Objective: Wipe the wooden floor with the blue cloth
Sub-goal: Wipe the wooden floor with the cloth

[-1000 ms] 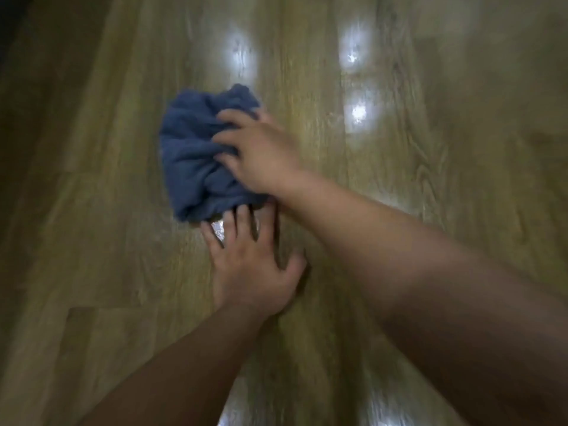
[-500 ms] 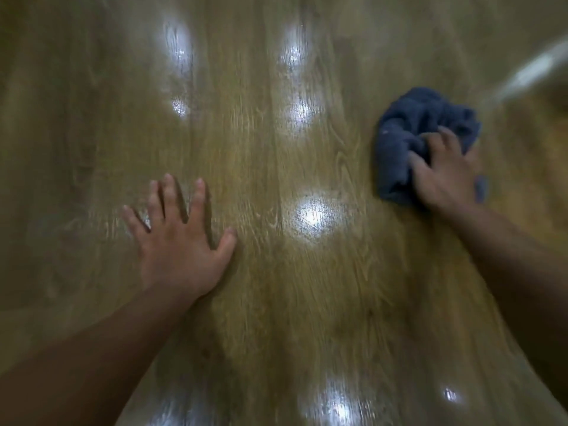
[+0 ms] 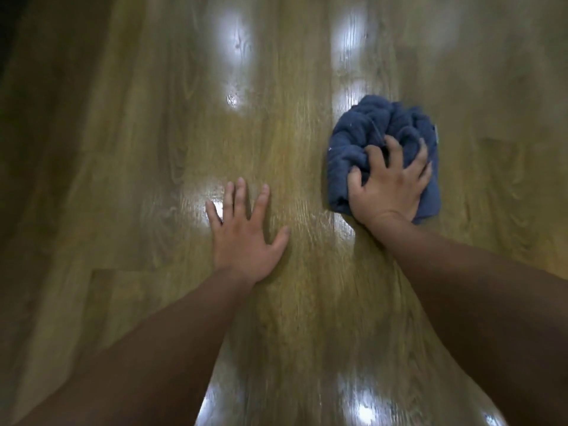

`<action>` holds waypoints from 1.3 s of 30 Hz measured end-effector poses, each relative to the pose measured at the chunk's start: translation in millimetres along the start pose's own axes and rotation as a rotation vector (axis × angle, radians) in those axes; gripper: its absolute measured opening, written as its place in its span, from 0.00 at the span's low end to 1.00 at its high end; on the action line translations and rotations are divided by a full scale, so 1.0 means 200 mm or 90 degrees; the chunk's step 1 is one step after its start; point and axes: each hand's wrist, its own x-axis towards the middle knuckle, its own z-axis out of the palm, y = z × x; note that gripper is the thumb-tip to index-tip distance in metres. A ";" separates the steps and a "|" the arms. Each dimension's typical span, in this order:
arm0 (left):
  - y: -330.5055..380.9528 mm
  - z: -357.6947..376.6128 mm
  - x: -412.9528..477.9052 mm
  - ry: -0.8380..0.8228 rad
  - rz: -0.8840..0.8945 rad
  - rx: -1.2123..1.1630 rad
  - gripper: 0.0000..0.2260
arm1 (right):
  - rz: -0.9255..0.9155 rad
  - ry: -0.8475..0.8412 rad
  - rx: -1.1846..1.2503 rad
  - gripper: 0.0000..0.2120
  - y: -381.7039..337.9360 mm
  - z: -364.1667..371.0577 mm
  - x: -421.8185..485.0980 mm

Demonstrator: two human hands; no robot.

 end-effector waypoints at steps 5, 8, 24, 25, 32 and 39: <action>-0.23 0.00 -0.33 0.009 -0.021 0.034 0.29 | 0.010 -0.020 -0.005 0.23 -0.01 -0.02 0.02; -0.24 0.05 -0.37 -0.003 -0.037 0.023 0.30 | 0.017 -0.020 -0.015 0.25 -0.01 0.00 0.01; -0.23 0.01 -0.37 -0.013 -0.029 0.001 0.31 | 0.334 -0.137 0.279 0.15 0.13 -0.42 0.17; -0.23 0.01 -0.37 -0.015 -0.030 0.002 0.31 | 0.315 -0.101 0.279 0.11 0.08 -0.46 0.18; -0.23 0.00 -0.37 -0.006 -0.026 0.005 0.31 | -0.027 -0.064 0.263 0.11 -0.82 -0.45 0.13; -0.23 0.00 -0.36 -0.010 -0.024 -0.004 0.31 | 0.126 -0.072 0.293 0.24 -0.40 -0.28 -0.06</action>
